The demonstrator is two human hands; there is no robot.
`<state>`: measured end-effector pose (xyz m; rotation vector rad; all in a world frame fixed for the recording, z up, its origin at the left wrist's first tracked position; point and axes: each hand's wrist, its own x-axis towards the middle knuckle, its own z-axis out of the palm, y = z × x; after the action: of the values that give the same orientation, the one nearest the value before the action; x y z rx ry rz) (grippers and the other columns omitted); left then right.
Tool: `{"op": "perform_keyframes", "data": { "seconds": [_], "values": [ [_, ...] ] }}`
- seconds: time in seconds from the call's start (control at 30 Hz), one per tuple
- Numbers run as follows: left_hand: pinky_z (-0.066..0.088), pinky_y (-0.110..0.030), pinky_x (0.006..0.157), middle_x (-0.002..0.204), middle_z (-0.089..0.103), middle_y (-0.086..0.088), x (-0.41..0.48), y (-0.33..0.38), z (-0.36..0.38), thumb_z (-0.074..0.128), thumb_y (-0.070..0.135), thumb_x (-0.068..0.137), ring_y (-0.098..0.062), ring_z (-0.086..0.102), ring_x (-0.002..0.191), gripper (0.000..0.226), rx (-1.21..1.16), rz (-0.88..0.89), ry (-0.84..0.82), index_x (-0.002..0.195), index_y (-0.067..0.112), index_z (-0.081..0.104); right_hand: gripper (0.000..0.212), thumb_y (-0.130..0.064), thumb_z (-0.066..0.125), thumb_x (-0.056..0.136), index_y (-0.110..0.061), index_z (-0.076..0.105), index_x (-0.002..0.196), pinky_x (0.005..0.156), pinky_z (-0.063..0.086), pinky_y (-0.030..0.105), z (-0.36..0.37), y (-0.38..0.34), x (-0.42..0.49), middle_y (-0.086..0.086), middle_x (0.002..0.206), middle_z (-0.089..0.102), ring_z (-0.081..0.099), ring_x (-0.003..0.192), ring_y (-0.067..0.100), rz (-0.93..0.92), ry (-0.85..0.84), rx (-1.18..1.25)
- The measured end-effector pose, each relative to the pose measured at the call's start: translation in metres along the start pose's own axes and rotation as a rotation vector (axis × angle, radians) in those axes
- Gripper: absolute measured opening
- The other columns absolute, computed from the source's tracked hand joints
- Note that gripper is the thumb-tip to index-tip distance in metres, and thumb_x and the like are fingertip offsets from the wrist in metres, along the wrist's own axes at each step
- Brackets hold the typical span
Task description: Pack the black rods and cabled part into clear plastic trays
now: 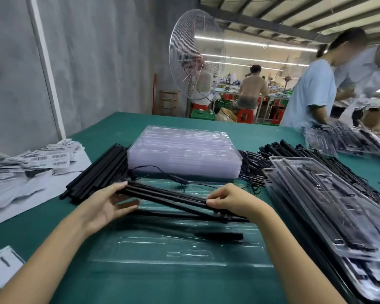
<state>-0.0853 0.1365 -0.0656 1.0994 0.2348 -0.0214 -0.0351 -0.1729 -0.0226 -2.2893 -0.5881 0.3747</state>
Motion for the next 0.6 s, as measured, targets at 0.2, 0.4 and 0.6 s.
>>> {"op": "perform_keyframes", "data": {
  "seconds": [0.2,0.4,0.6],
  "values": [
    [0.056,-0.025,0.052,0.077,0.069,-0.015,-0.021,0.014,-0.027,0.075,0.019,0.065,-0.020,0.066,0.060,0.034,0.507,-0.006,0.043,0.089,-0.005,0.070,0.009,-0.025,0.068,0.085,-0.031,0.072,0.079,0.050,0.040,0.015,0.014,0.018,-0.006,-0.004,0.063,0.060,0.047,0.052,0.005,0.013,0.023,0.050],
    [0.045,-0.024,0.038,0.060,0.066,-0.011,-0.031,0.012,-0.019,0.077,0.023,0.076,-0.014,0.058,0.045,0.023,0.979,0.020,0.081,0.087,0.004,0.070,0.008,-0.032,0.071,0.080,-0.034,0.067,0.074,0.048,0.032,0.013,0.029,0.030,-0.004,-0.017,0.044,0.049,0.042,0.044,-0.004,-0.028,0.095,-0.075],
    [0.046,-0.027,0.037,0.080,0.068,-0.004,-0.033,0.010,-0.008,0.080,0.032,0.073,-0.016,0.065,0.049,0.024,1.195,0.082,0.140,0.087,0.018,0.068,0.008,-0.035,0.071,0.080,-0.039,0.065,0.075,0.057,0.036,0.011,0.027,0.037,-0.011,-0.013,0.064,0.053,0.046,0.055,-0.003,-0.024,0.081,-0.092]
  ]
}}
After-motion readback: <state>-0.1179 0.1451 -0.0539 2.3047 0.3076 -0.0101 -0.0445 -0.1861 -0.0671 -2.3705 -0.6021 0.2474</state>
